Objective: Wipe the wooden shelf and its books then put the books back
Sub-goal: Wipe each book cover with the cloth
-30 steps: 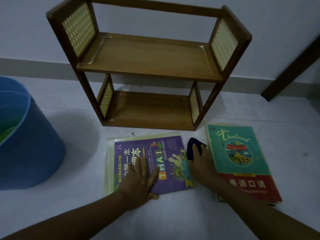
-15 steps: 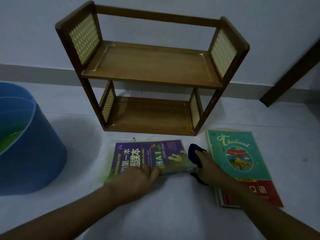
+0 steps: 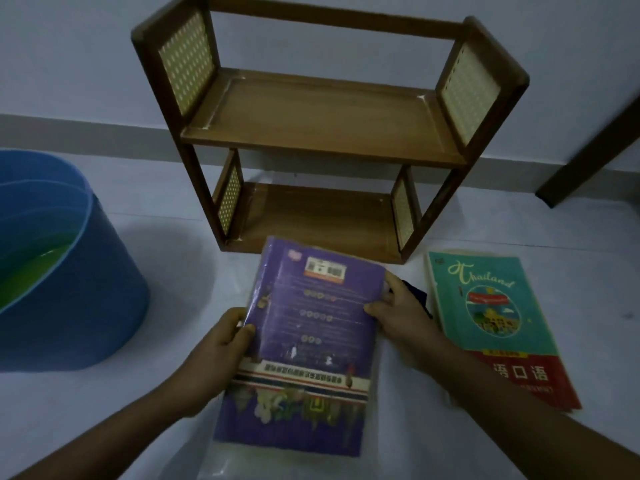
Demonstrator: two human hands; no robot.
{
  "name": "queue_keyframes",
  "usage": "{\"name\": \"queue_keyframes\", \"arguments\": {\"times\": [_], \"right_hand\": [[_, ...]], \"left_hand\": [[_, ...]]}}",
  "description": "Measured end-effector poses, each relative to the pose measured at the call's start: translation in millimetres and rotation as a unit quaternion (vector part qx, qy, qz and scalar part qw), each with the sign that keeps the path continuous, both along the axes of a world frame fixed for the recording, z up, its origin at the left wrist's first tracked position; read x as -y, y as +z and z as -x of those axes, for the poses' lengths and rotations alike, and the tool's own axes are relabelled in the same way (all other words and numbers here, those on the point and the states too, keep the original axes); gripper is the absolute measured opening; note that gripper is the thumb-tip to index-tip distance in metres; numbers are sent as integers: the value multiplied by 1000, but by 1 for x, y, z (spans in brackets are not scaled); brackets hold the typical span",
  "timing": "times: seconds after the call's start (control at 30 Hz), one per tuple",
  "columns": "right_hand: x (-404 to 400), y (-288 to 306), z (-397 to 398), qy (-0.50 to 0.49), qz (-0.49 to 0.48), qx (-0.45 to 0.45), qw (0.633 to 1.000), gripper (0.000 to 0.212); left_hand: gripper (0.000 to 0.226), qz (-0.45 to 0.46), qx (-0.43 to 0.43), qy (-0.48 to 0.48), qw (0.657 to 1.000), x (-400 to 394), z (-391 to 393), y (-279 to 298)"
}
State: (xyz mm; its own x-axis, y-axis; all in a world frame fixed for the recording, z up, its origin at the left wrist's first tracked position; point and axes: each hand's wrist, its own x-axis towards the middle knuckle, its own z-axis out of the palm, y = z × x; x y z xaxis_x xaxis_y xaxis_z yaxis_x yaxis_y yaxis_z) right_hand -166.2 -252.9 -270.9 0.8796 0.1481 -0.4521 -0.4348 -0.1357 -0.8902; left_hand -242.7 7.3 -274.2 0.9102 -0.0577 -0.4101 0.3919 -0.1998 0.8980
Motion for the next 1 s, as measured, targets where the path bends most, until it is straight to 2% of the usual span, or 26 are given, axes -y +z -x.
{"name": "queue_keyframes", "arguments": {"times": [0.07,0.13,0.23,0.27,0.33,0.37,0.4,0.47,0.5,0.53,0.6,0.63,0.73,0.83,0.9,0.97,1.0], "right_hand": [[-16,2,-18,78,63,18,995,40],[-35,-4,-36,140,168,70,973,34],[-49,-38,-61,190,273,121,935,69],[-51,-44,-63,208,285,129,927,72],[-50,-44,-56,217,291,153,919,65],[-40,-48,-52,215,318,185,904,59],[-28,-50,-46,199,374,216,880,57],[6,-61,-31,142,501,264,812,62],[23,-63,-22,131,543,254,790,66],[37,-67,-14,135,562,216,787,69],[54,-83,-6,149,545,147,812,74],[58,-87,-7,146,523,142,827,74],[59,-74,-12,89,428,176,882,67],[33,-50,1,115,372,249,887,64],[3,-49,40,233,351,322,848,57],[-24,-66,94,353,331,368,794,50],[-33,-75,115,421,325,418,737,47]], "left_hand": [[21,31,-90,26,995,-7,3,-14],[18,6,-138,-18,990,-12,1,-21],[16,-50,-180,-90,978,-16,-8,-25],[17,-67,-193,-98,974,-17,-11,-27],[21,-113,-211,-113,964,-17,-15,-33],[22,-164,-201,-132,957,-18,-16,-38],[21,-251,-157,-161,941,-20,-18,-42],[28,-426,7,-186,885,-30,-19,-52],[46,-458,86,-188,865,-36,-20,-57],[71,-463,133,-204,852,-41,-23,-63],[115,-467,149,-278,826,-50,-30,-73],[122,-473,132,-312,813,-54,-33,-77],[118,-482,101,-355,795,-58,-39,-86],[118,-491,103,-357,788,-60,-40,-87],[118,-494,105,-355,787,-61,-39,-88],[118,-492,101,-356,788,-60,-40,-87],[119,-494,99,-358,786,-59,-40,-87]]}}
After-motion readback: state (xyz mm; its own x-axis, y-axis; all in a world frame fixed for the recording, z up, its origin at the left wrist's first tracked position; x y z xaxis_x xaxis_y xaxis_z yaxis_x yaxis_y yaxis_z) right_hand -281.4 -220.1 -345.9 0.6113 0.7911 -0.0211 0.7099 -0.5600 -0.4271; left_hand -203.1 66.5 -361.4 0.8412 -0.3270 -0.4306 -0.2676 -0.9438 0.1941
